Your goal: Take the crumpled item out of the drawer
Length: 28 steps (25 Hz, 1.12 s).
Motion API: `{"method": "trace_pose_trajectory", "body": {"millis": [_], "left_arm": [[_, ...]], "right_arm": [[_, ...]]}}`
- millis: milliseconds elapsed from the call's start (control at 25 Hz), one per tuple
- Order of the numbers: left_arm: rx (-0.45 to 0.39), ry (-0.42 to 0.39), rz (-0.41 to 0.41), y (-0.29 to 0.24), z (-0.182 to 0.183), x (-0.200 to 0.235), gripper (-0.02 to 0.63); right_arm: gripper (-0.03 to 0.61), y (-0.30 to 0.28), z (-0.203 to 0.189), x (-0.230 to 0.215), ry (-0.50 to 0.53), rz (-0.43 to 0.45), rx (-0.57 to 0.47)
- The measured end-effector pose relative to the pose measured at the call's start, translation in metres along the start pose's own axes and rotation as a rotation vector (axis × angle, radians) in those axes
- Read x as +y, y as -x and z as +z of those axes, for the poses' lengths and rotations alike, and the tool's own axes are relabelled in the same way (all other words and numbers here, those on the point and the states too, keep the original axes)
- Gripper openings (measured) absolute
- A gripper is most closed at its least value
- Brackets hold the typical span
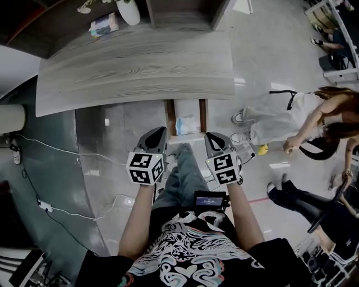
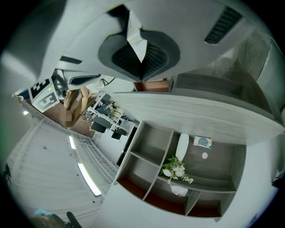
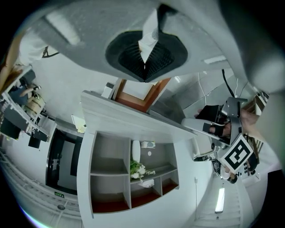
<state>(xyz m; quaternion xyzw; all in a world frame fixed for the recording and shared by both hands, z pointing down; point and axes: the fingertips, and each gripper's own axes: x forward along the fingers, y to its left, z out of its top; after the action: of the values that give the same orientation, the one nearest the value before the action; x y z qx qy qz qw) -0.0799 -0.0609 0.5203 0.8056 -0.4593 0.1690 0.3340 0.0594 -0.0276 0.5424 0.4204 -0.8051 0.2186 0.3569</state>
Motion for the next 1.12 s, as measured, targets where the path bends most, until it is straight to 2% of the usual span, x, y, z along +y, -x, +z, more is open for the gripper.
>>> {"method": "trace_pose_trajectory", "body": {"millis": [200, 520, 1120], "left_arm": [[0.066, 0.010, 0.018, -0.019, -0.028, 0.009, 0.000], [0.120, -0.005, 0.038, -0.038, -0.046, 0.021, 0.000], [0.275, 0.016, 0.065, -0.077, -0.097, 0.036, 0.000]], "right_arm": [[0.006, -0.023, -0.017, -0.003, -0.010, 0.022, 0.044], [0.006, -0.053, -0.031, -0.003, 0.060, 0.069, 0.093], [0.011, -0.095, -0.058, 0.001, 0.086, 0.152, 0.189]]}}
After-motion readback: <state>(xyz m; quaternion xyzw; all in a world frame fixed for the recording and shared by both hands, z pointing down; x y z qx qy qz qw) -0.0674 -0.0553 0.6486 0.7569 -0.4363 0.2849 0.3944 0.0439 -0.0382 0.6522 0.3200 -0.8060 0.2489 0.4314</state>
